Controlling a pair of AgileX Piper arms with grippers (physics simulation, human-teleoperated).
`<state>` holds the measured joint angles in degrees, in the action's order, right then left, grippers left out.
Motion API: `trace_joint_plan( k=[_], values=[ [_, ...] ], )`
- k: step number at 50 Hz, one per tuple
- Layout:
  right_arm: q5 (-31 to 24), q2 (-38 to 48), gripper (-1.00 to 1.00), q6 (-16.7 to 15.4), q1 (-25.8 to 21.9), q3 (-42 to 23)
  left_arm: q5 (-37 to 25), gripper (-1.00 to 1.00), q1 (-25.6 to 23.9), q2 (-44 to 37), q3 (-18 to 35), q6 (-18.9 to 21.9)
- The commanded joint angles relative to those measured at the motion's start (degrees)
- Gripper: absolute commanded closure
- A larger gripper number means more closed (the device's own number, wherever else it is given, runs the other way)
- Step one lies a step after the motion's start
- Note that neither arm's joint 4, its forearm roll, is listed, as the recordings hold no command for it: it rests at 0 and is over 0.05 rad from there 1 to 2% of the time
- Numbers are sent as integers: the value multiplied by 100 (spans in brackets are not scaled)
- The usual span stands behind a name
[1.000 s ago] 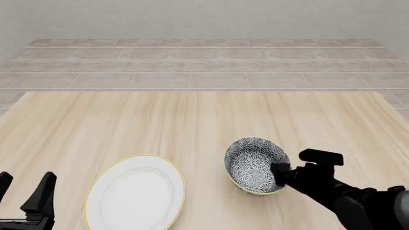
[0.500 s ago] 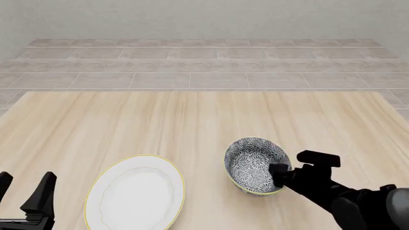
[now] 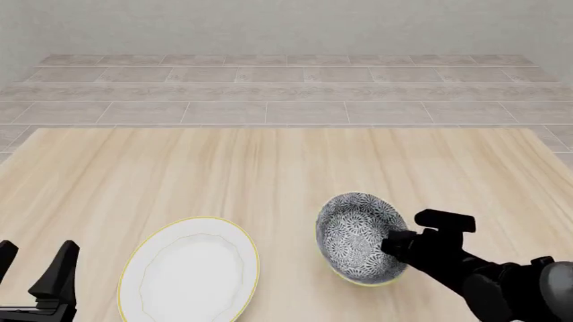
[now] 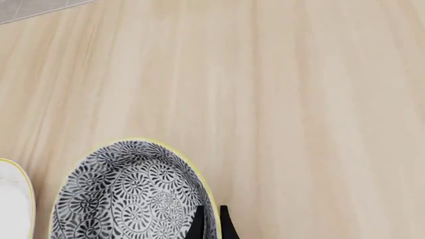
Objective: Put the bowl on the plate.
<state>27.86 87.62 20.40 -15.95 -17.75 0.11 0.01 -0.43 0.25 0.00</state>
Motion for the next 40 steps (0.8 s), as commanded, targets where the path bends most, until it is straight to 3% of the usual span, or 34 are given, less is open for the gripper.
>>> trace_joint_plan(
  k=[1,15,40],
  values=[
    [-9,44,100,-35,102,14,0,-100,-1,-1,0,0],
    [-300,-253,100,-129,183,-47,0,-100,0,0,0,1],
    [-1380,-1222,100,-288,126,-485,0,-100,0,0,0,0]
  ],
)
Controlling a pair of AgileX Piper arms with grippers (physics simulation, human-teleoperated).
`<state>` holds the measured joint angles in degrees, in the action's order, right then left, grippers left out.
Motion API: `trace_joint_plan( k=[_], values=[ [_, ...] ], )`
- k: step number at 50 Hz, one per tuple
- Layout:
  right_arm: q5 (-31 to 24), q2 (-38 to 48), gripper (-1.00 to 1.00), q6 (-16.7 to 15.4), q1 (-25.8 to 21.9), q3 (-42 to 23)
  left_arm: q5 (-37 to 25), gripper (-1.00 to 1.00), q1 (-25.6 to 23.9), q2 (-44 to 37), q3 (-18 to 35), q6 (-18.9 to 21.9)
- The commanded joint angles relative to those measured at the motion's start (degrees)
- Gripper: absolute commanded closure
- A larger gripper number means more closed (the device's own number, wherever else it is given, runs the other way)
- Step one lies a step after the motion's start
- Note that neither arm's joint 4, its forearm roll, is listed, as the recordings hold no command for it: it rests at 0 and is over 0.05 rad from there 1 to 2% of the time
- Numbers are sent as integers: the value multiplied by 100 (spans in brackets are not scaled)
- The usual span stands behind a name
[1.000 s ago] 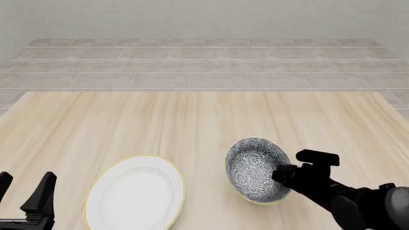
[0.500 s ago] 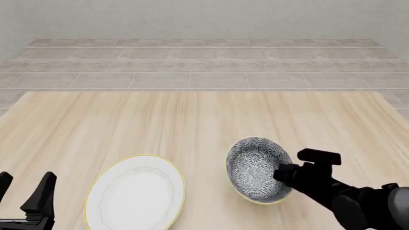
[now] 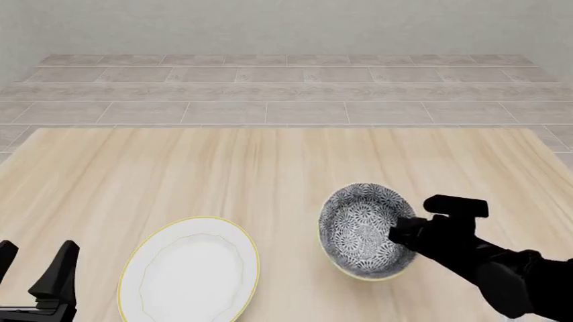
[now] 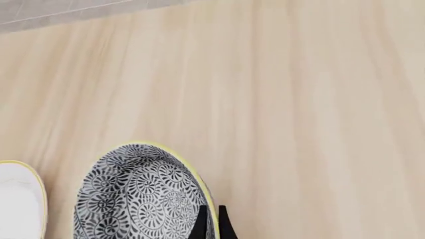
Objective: Put the bowl on the plate.
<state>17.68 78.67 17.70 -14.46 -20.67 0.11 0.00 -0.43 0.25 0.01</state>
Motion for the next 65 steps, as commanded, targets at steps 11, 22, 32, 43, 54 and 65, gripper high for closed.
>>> trace_joint_plan(
  k=[11,22,32,43,54,65],
  values=[
    [-761,-572,100,-66,-110,-528,0,-100,0,0,0,-1],
    [-1068,-625,100,-122,-271,-958,0,-100,0,1,0,0],
    [-1208,-629,100,-67,-394,-1218,0,-100,0,0,0,0],
    [-1388,-545,100,-123,-532,-1550,0,-100,1,1,0,0],
    [-1472,-379,100,-19,-734,-1860,0,-100,1,0,0,0],
    [-1696,-192,100,77,-918,-2248,0,-100,1,0,0,0]
  ],
)
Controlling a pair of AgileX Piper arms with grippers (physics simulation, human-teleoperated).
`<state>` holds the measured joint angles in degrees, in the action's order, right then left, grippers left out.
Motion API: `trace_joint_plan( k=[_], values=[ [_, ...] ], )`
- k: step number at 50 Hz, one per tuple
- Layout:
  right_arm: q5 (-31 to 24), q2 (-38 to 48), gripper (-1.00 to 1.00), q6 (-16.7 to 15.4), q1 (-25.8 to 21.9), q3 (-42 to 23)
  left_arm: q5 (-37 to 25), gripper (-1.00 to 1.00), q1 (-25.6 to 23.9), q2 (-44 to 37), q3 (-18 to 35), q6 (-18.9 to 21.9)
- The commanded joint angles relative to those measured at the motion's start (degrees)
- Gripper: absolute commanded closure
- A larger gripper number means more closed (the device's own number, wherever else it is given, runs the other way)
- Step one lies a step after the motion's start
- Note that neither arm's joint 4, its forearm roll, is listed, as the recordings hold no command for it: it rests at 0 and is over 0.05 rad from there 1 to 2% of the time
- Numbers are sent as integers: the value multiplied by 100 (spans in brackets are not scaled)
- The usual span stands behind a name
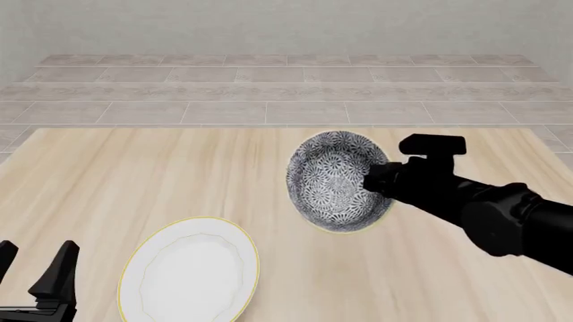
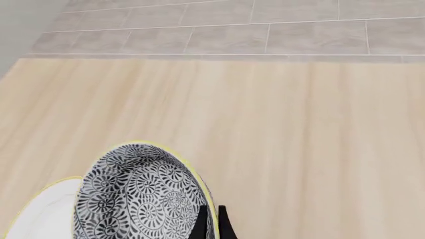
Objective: Put the bowl on the plate.
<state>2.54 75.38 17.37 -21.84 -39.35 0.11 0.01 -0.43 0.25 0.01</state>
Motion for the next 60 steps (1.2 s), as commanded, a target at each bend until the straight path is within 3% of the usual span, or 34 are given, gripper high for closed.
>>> trace_joint_plan(
  k=[1,20,33,60],
  values=[
    [-238,155,100,116,-216,-451,0,-100,0,0,0,0],
    [-603,545,100,54,-685,-1237,0,-100,0,1,0,0],
    [-642,838,100,220,-1009,-1613,0,-100,-1,0,0,0],
    [-616,1350,100,403,-1502,-1958,0,-100,1,-1,0,0]
  ],
)
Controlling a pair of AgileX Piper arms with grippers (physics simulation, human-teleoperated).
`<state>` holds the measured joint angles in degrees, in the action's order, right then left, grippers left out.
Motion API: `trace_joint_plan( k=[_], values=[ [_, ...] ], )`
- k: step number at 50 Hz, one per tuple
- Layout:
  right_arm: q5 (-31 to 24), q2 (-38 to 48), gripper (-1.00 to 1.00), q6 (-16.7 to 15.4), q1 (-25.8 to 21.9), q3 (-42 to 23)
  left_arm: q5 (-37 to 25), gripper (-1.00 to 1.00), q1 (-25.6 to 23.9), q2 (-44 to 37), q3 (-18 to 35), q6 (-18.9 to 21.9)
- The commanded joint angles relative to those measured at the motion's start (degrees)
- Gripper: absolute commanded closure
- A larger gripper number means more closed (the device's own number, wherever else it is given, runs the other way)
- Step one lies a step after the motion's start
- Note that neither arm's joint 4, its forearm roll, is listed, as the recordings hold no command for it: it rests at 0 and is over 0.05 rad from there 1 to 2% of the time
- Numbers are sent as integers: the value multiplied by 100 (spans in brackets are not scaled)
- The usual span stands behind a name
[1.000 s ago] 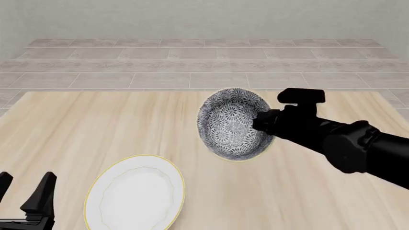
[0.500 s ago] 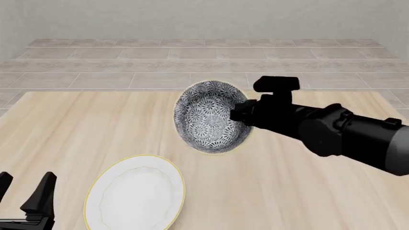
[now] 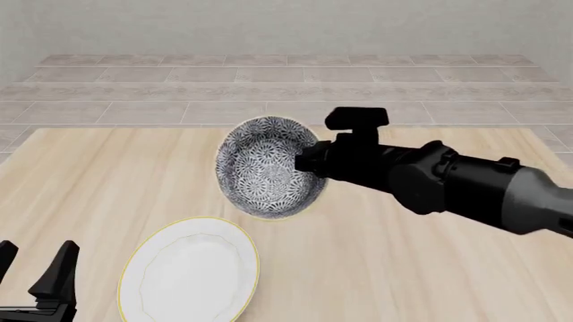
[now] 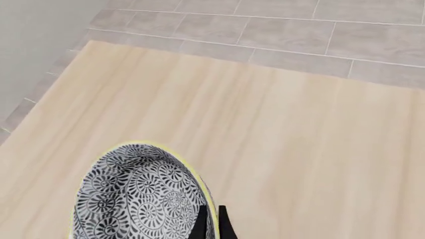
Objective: Put the bowl on the plate.
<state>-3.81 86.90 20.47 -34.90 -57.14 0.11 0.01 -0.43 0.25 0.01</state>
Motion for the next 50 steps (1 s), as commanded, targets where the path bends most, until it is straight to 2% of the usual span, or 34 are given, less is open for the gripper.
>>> trace_joint_plan(
  k=[1,35,50],
  values=[
    [19,199,100,93,-196,-179,0,-100,1,0,0,0],
    [219,800,100,260,-692,-509,0,-100,0,-1,0,0],
    [428,1042,100,467,-937,-518,0,-100,1,-1,0,0]
  ],
)
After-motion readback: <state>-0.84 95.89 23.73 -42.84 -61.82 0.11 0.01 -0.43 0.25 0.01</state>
